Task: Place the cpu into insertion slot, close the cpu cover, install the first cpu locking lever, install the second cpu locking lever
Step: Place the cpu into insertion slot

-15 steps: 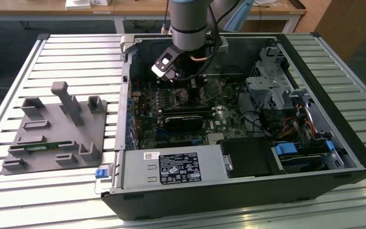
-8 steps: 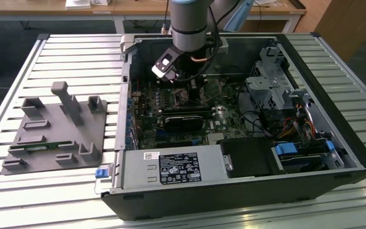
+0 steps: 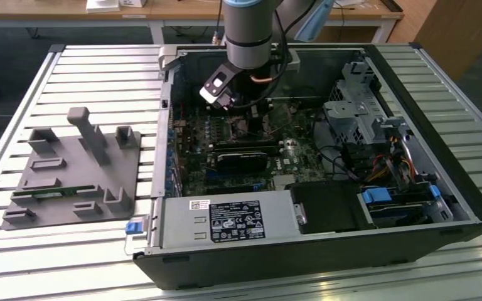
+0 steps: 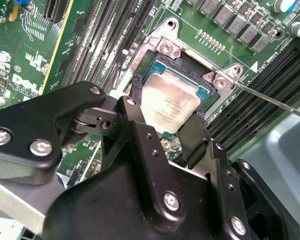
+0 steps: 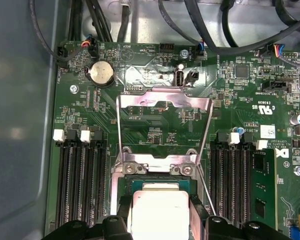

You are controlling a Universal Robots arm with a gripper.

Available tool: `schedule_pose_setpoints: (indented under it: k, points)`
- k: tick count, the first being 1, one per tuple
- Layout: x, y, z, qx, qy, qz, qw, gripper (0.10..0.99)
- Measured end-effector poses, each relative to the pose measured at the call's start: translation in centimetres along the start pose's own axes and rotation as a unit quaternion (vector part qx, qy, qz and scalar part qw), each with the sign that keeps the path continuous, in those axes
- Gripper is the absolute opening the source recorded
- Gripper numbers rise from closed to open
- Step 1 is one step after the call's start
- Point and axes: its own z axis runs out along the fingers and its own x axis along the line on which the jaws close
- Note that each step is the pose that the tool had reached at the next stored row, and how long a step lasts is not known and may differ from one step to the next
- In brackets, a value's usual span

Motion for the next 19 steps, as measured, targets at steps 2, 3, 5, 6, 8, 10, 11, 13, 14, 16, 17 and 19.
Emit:
schedule_pose_setpoints:
  k: [2,3,5,6,8,10,11,13,14,16,17,19]
  points:
    - [0.0,0.0,0.07,0.0,0.0,0.0,1.0,0.537]
    - [0.0,-0.01,0.1,0.0,0.0,0.0,1.0,0.537]
    - [0.0,-0.01,0.11,0.0001,-0.0001,0.0,1.0,0.537]
    - [0.0,-0.01,0.12,0.0,0.0,0.0,1.0,0.537]
    - [0.0,-0.01,0.12,0.0,0.0,0.0,1.0,0.537]
    - [0.0,-0.01,0.12,0.0,0.0,0.0,1.0,0.537]
    - [0.0,-0.01,0.12,0.0,0.0,0.0,1.0,0.537]
    - [0.0,-0.01,0.13,0.0,0.0,0.0,1.0,0.537]
    - [0.0,-0.01,0.14,0.0,0.0,0.0,1.0,0.537]
    - [0.0,-0.01,0.15,0.0,0.0,0.0,1.0,0.553]
    - [0.0,-0.01,0.17,0.0,0.0,0.0,1.0,0.553]
    - [0.0,-0.02,0.2,0.0,0.0,0.0,1.0,0.616]
